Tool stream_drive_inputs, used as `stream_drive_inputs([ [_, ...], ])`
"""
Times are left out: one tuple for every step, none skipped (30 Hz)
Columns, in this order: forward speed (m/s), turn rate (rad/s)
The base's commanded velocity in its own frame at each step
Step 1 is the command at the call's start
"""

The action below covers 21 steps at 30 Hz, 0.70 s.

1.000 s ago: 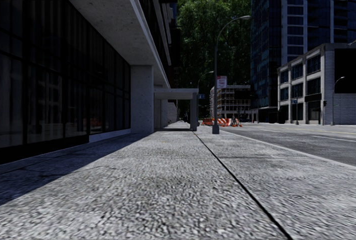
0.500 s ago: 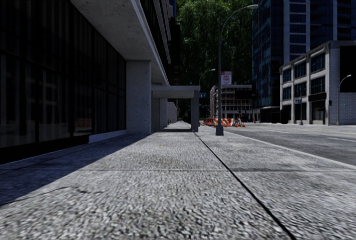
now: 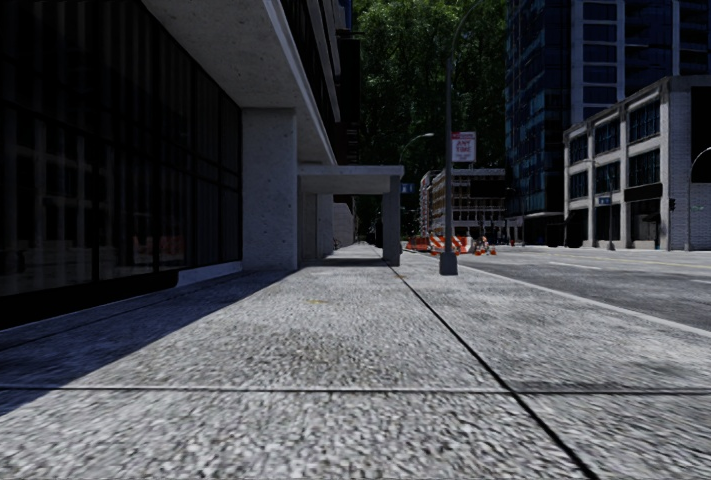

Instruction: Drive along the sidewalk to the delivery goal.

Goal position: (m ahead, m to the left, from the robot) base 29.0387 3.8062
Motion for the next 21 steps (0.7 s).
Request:
stream_drive_inputs([
  [2.00, 0.00],
  [2.00, 0.00],
  [2.00, 0.00],
  [2.00, 0.00],
  [2.00, 0.00],
  [2.00, 0.00],
  [2.00, 0.00],
  [2.00, 0.00],
  [2.00, 0.00],
  [2.00, 0.00],
  [2.00, 0.00],
  [2.00, 0.00],
  [2.00, 0.00],
  [2.00, 0.00],
  [2.00, 0.00],
  [2.00, 0.00],
  [2.00, 0.00],
  [2.00, 0.00],
  [2.00, 0.00],
  [2.00, 0.00],
  [2.00, 0.00],
])
